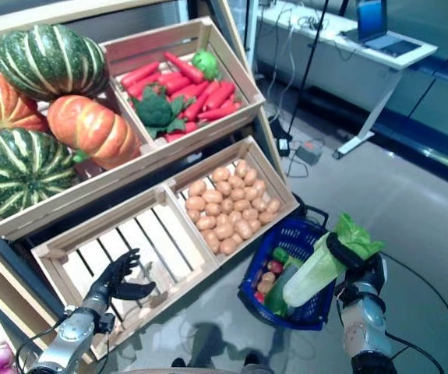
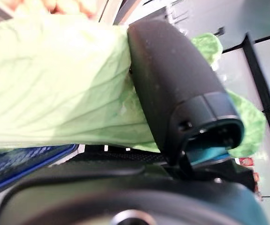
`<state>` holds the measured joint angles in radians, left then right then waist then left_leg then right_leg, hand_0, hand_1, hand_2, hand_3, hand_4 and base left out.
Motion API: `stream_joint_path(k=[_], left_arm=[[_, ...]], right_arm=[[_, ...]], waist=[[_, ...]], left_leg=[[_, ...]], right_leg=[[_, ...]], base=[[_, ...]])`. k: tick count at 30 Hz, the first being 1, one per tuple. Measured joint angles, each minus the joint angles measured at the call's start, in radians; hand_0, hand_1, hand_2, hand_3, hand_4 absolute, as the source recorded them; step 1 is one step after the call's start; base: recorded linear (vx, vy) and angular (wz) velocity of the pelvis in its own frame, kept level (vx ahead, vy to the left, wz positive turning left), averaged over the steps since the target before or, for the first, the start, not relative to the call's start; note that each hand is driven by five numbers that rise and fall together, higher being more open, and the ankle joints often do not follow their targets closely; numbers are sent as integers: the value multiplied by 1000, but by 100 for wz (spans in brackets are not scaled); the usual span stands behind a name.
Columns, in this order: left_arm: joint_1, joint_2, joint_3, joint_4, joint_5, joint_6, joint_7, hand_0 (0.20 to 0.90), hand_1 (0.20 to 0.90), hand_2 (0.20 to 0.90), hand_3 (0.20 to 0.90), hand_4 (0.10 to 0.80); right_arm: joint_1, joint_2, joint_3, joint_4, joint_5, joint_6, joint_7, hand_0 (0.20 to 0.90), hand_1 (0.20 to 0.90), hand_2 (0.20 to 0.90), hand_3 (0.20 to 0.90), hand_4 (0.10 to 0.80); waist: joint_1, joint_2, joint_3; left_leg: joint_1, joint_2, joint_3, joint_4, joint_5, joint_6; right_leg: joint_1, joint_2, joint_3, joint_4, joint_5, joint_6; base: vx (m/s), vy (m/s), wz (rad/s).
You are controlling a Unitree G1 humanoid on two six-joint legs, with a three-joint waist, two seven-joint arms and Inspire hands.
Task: Put vegetables into the basket
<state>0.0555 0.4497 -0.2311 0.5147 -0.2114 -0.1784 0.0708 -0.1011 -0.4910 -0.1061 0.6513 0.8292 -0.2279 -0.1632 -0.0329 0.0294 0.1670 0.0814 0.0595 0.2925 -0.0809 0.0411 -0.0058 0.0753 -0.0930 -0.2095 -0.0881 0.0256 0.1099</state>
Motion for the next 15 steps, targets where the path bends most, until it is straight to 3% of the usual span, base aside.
stream_joint_path(k=[3, 6, 8, 11, 15], left_arm=[[-113, 19, -24, -5, -2, -9, 24, 900, 900, 900, 900, 800], [-218, 53, -50, -15, -32, -26, 57, 900, 900, 900, 900, 800], [-255, 64, -51, -24, -40, -34, 72, 900, 900, 900, 900, 800], [-257, 77, -71, -28, -41, -40, 83, 900, 900, 900, 900, 800], [-247, 78, -81, -31, -42, -50, 98, 900, 900, 900, 900, 800]], right_arm=[[-152, -81, 1, 94, 0, -17, -15, 300, 300, 300, 300, 400], [-321, -138, 3, 167, 0, -37, -25, 300, 300, 300, 300, 400], [-389, -147, 2, 177, 1, -50, -38, 300, 300, 300, 300, 400], [-420, -153, 2, 181, 1, -55, -40, 300, 300, 300, 300, 400], [-470, -194, 4, 233, 2, -55, -41, 300, 300, 300, 300, 400]], waist=[[4, 23, 107], [23, 38, 236], [25, 39, 288], [42, 23, 322], [53, 32, 339]], left_leg=[[-102, 4, -43, 77, -1, 5], [-217, 23, -45, 220, -29, 9], [-279, 41, -44, 310, -64, 15], [-365, 45, -51, 484, -136, 18], [-538, 47, -96, 747, -239, 22]], right_leg=[[-71, -10, -29, 44, 7, -5], [-176, -20, -54, 180, -28, -26], [-252, -32, -61, 310, -83, -37], [-364, -95, -76, 567, -212, -56], [-519, -164, -76, 851, -345, -77]], base=[[-268, -52, 26], [-203, -63, 12], [-112, -71, 11], [-104, -52, 18], [-73, -18, 28]])
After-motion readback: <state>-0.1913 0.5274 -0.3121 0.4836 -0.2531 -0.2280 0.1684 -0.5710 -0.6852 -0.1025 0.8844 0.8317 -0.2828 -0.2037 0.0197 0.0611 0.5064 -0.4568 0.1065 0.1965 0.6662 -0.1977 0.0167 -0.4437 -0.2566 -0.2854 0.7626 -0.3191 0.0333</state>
